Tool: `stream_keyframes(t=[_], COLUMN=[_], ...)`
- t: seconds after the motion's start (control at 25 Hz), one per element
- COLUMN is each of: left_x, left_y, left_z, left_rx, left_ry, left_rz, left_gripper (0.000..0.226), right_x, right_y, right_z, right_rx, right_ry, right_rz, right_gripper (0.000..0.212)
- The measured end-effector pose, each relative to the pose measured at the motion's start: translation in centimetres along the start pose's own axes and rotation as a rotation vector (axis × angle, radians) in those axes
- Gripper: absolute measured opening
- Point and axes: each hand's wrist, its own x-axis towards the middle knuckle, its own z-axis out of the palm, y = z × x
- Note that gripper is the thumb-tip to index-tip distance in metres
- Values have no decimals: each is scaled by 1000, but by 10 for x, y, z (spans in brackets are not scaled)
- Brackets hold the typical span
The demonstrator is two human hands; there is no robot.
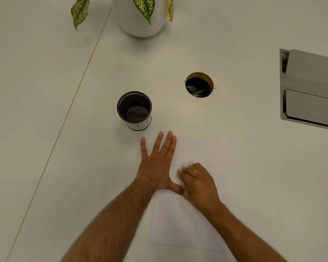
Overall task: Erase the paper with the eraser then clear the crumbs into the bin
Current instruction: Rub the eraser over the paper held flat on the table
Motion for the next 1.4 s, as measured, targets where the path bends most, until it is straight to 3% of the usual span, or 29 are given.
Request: stream_keyframes(t=[0.2,0.32,0.44,0.6,0.68,0.76,0.84,0.96,1.12,1.24,1.36,1.4], left_x=[1,1,1,1,1,1,1,0,-1,-1,0,0], left_y=[0,-2,-1,-1,0,0,0,-2,-3,-3,-4,-3], left_z=[3,3,2,2,2,4,4,4,3,4,7,7], left_rx=[5,-2,-9,3,12,23,20,-7,-34,-17,30,34], left_ry=[1,-4,6,4,-6,-3,9,14,45,39,54,60], left_rz=[5,9,12,1,-6,-7,-3,7,4,2,-21,-25], left_gripper=[156,158,160,160,158,155,154,157,158,152,144,143], right_x=[-6,28,55,32,7,-5,1,36,56,31,7,6], right_y=[-3,5,12,7,-1,-4,-2,3,10,4,-10,-9], right_z=[3,6,9,5,2,2,3,5,11,11,8,9], right_rx=[3,-23,5,14,51,75,44,-24,4,17,85,84], right_ry=[25,34,44,98,69,53,52,29,28,69,40,43], right_rz=[0,34,125,8,-48,-60,-70,-13,90,-5,-45,-61], right_gripper=[48,22,24,14,47,62,54,16,26,16,61,65])
